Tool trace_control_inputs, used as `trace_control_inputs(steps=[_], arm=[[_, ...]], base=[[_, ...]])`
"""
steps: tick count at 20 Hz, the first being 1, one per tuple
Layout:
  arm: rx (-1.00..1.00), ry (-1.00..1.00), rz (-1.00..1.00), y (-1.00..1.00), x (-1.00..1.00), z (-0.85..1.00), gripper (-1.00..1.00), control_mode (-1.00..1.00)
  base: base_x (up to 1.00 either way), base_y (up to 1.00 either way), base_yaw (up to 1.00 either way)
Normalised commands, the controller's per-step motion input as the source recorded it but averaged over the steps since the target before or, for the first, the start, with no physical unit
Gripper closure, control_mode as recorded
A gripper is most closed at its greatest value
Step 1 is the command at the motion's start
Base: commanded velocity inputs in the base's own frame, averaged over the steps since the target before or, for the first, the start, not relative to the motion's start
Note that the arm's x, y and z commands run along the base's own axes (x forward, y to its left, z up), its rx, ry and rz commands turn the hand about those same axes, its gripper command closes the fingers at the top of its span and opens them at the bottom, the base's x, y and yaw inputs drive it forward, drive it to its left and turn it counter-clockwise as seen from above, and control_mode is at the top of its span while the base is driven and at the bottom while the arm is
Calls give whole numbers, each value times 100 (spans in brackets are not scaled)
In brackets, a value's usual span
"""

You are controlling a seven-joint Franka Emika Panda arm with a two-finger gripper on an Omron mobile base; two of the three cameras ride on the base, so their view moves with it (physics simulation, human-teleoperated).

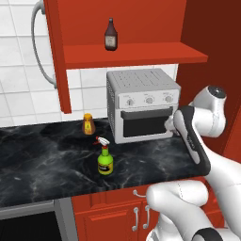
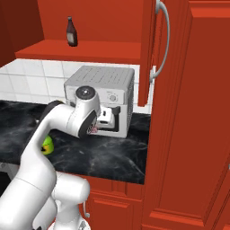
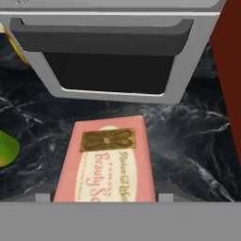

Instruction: Pick the bar soap and spray from the cabinet and place them on the counter.

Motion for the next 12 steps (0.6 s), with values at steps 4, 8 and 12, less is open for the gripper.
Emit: trace_control_inputs(steps=[4,8,12], arm=[[-2,9,3,-1,0,-48,100,-100],[-2,8,3,0,0,-48,100,-100],[-1,5,4,0,-2,-40,100,-100]], base=[[0,0,0],[0,0,0],[0,0,0]])
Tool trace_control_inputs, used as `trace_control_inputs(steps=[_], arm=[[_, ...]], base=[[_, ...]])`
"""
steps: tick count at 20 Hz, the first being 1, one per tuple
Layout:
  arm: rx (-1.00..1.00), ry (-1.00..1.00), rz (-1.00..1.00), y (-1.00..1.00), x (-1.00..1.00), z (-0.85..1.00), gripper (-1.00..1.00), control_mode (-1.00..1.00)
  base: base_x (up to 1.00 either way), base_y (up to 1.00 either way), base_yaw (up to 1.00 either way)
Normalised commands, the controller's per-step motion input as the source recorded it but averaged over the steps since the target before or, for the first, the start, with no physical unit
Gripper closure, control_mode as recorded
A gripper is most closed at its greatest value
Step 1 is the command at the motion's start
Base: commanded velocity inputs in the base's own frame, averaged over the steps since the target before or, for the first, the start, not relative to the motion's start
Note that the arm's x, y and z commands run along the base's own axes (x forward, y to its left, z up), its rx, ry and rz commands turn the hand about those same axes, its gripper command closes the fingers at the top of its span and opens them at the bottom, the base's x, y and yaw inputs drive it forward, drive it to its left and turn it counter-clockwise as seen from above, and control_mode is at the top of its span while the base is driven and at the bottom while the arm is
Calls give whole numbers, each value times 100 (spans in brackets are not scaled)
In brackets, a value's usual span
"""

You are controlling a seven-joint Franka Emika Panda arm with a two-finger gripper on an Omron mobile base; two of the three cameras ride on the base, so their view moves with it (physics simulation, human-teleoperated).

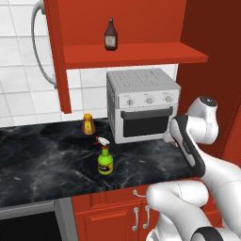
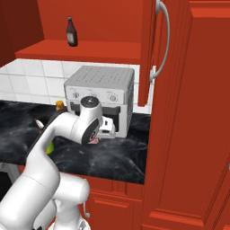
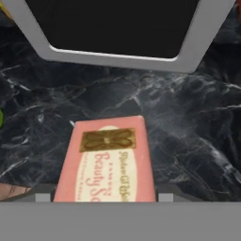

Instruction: Pick the bar soap and spray from the cabinet and place them on the counter.

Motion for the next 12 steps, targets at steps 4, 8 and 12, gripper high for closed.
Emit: trace_control_inputs(steps=[4,8,12], arm=[[0,3,4,0,-3,-36,100,-100],[0,2,4,0,0,-28,100,-100],[0,1,4,0,0,-30,100,-100]], base=[[0,0,0],[0,0,0],[0,0,0]])
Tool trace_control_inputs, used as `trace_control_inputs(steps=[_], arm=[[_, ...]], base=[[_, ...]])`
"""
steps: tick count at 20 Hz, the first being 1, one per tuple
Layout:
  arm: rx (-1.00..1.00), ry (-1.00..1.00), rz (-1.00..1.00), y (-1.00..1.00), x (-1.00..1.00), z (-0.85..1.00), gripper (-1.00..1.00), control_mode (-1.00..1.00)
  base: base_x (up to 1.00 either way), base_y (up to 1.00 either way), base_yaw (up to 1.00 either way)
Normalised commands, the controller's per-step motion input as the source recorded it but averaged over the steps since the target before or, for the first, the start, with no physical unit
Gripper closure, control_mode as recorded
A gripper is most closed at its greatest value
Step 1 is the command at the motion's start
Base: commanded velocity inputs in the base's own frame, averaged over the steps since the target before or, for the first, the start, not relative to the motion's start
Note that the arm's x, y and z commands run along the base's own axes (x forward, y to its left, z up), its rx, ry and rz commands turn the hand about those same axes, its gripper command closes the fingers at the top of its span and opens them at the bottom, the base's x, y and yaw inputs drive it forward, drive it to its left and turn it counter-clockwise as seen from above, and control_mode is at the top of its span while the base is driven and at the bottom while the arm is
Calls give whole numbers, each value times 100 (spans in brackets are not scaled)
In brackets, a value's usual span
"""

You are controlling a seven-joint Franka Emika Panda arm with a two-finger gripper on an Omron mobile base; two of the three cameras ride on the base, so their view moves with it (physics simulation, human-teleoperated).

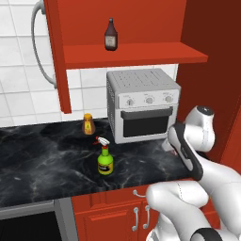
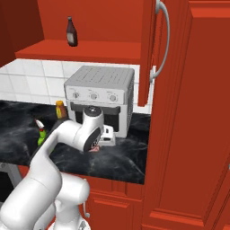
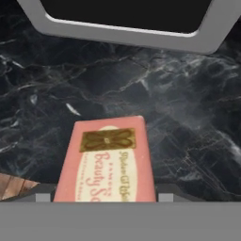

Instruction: Pick the bar soap and spray from the cabinet and place them on the counter.

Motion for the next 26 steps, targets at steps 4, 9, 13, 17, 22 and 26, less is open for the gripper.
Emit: trace_control_inputs(steps=[4,9,13,17,22,26], arm=[[-1,1,4,0,0,-31,100,-100],[-1,0,4,0,0,-27,100,-100],[0,0,5,0,0,-24,100,-100],[0,0,4,0,0,-23,100,-100],[0,0,4,0,0,-24,100,-100],[0,0,4,-1,0,-22,100,-100]], base=[[0,0,0],[0,0,0],[0,0,0],[0,0,0],[0,0,0],[0,0,0]])
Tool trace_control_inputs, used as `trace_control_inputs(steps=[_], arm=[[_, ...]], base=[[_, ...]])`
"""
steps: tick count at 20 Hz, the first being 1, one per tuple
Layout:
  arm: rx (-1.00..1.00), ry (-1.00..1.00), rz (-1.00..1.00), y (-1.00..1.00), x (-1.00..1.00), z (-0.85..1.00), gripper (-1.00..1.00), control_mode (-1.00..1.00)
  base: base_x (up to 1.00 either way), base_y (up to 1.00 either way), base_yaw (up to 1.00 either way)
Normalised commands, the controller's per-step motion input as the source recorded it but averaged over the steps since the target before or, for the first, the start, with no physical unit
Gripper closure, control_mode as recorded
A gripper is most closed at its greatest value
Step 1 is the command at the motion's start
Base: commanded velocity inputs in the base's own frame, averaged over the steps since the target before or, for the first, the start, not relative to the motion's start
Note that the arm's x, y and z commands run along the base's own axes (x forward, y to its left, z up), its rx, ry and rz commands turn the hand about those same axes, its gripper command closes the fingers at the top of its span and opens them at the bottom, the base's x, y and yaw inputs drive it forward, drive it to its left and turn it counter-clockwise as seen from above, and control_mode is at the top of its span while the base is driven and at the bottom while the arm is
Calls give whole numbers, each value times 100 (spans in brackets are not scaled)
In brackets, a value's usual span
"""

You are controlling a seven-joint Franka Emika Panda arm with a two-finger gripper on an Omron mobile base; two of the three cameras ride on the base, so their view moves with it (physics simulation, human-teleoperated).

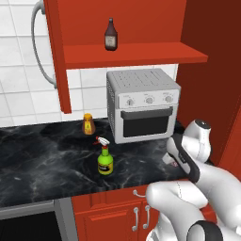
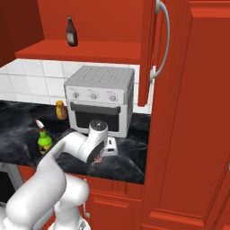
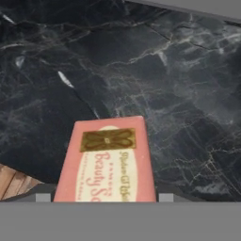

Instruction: Pick the bar soap and spray from the cabinet and place them on the counter.

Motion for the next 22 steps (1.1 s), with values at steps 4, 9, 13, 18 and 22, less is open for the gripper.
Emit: trace_control_inputs(steps=[4,9,13,18,22], arm=[[0,0,4,-1,0,-22,100,-100],[-1,2,4,0,5,-32,100,-100],[-2,2,2,0,12,-34,100,-100],[-3,1,2,1,11,-27,100,-100],[-2,0,2,0,10,-23,100,-100]], base=[[0,0,0],[0,0,0],[0,0,0],[0,0,0],[0,0,0]])
